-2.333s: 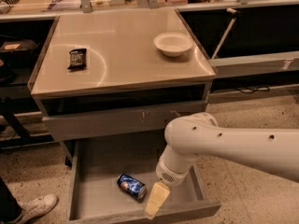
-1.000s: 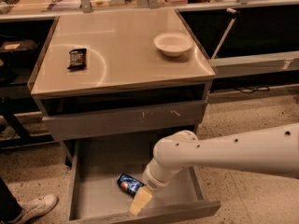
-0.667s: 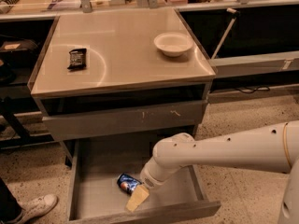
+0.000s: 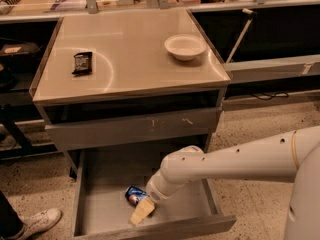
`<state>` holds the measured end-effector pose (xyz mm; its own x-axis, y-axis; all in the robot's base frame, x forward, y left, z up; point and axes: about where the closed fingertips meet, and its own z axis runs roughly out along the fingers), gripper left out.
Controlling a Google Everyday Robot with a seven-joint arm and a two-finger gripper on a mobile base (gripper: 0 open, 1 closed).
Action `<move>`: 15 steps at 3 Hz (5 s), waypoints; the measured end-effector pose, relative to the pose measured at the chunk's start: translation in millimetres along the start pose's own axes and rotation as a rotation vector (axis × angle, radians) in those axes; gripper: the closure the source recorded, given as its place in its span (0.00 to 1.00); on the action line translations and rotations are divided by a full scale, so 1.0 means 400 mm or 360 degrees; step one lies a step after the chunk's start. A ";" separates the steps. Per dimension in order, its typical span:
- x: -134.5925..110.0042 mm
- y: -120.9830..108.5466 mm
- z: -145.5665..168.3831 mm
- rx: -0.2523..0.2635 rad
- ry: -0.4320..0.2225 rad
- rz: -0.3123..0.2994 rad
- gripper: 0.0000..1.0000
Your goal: Pick pepsi can from middle drawer and place on counter
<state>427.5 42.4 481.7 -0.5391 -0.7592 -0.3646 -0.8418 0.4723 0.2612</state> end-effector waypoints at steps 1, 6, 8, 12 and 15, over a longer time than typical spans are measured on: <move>-0.050 -0.032 0.032 0.0035 -0.0113 -0.0003 0.00; -0.072 -0.136 0.257 0.0045 -0.0173 0.0041 0.00; -0.049 -0.156 0.312 0.0113 -0.0079 0.0057 0.08; -0.051 -0.157 0.317 0.0119 -0.0071 0.0054 0.96; -0.123 -0.084 0.189 0.0104 -0.0097 0.0015 1.00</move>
Offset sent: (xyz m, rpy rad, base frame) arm 0.0521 0.0383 -0.0340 0.1367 -0.0955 -0.0773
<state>480.3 97.6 423.3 -0.5460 -0.7268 -0.4167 -0.8355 0.5092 0.2067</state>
